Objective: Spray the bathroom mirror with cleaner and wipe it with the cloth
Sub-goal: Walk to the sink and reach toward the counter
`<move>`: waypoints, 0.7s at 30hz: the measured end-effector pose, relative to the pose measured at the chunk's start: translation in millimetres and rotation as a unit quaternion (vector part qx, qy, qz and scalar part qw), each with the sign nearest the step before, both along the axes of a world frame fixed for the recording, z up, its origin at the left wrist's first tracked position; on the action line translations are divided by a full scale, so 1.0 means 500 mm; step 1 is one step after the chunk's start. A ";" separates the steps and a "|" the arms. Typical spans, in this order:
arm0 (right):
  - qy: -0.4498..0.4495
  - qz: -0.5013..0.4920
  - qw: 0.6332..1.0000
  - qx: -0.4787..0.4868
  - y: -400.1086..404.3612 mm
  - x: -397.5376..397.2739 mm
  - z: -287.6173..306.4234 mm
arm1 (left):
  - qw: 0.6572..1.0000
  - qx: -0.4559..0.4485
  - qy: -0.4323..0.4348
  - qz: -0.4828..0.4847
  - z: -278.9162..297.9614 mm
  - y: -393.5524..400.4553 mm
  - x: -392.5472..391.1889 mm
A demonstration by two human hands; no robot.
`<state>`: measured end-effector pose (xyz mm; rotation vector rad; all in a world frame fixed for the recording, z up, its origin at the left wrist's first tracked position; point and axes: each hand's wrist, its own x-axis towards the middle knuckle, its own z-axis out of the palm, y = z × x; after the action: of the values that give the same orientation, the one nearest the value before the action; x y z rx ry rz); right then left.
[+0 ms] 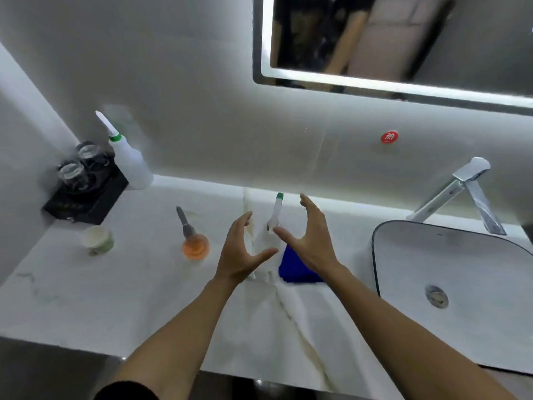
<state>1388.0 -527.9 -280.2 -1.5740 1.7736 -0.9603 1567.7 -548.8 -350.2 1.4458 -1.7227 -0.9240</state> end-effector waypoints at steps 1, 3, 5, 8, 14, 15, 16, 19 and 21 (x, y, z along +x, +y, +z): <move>-0.009 -0.003 1.000 0.014 0.008 0.000 -0.022 | 1.000 0.013 0.001 0.001 -0.022 0.010 -0.003; -0.026 -0.003 0.999 0.044 0.020 -0.001 -0.059 | 0.998 0.055 0.001 -0.010 -0.066 0.027 -0.008; -0.035 -0.003 0.997 0.069 0.022 0.003 -0.088 | 0.995 0.100 0.001 -0.020 -0.101 0.027 -0.017; -0.043 -0.001 0.996 0.081 0.005 0.016 -0.109 | 0.991 0.135 0.024 -0.001 -0.129 0.004 -0.046; -0.068 -0.001 0.996 0.060 -0.046 0.051 -0.121 | 0.993 0.117 0.023 0.026 -0.139 -0.035 -0.099; -0.068 -0.001 0.996 0.058 -0.050 0.058 -0.121 | 0.994 0.110 0.008 0.027 -0.140 -0.040 -0.100; -0.069 -0.005 0.996 0.058 -0.053 0.064 -0.119 | 0.994 0.105 -0.009 0.023 -0.145 -0.045 -0.098; -0.059 -0.016 0.996 0.063 -0.061 0.075 -0.113 | 0.993 0.109 -0.041 0.005 -0.139 -0.055 -0.088; -0.055 -0.013 0.996 0.071 -0.068 0.077 -0.103 | 0.992 0.115 -0.050 0.005 -0.132 -0.058 -0.084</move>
<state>1426.5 -561.8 -331.6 -1.3879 1.7488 -0.8938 1525.5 -577.8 -416.0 1.6737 -1.7234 -1.0898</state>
